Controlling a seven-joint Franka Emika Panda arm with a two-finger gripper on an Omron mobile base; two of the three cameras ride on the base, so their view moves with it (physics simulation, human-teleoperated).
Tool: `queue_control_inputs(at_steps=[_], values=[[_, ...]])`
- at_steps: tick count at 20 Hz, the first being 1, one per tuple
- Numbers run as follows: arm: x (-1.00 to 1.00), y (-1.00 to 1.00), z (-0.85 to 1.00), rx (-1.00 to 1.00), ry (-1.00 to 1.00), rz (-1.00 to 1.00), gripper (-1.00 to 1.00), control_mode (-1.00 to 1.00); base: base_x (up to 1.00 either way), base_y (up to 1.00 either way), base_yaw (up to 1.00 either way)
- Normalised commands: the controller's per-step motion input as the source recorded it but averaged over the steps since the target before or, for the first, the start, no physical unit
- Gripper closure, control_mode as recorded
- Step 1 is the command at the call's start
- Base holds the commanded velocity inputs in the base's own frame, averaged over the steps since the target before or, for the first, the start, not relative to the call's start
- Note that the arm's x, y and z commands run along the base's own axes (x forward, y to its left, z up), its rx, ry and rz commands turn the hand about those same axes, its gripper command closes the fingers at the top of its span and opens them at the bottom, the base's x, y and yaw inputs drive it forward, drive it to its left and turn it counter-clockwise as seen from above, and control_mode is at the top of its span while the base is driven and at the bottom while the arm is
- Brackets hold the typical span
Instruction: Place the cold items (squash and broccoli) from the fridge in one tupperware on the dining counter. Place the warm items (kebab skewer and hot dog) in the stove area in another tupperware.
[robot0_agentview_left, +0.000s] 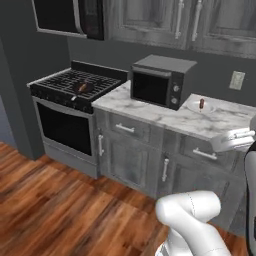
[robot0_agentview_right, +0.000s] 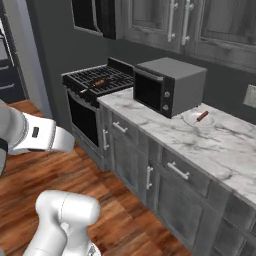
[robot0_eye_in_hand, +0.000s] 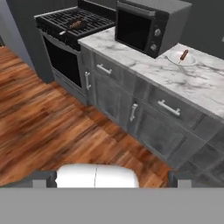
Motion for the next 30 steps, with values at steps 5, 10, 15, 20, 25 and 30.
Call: queue_control_inputs(at_steps=[5,10,15,20,25,30], values=[[0.0,0.0,0.0,0.0,0.0,0.0,-1.0,1.0,1.0,0.65,-0.05],[0.0,0.0,0.0,0.0,0.0,0.0,-1.0,1.0,1.0,0.9,-0.2],[0.0,0.0,0.0,0.0,0.0,0.0,-1.0,1.0,1.0,0.98,-0.34],[0.0,0.0,0.0,0.0,0.0,0.0,-1.0,1.0,0.92,0.97,-0.4],[0.0,0.0,0.0,0.0,0.0,0.0,-1.0,1.0,0.85,0.93,-0.41],[0.0,0.0,0.0,0.0,0.0,0.0,-1.0,1.0,0.84,0.71,-0.42]])
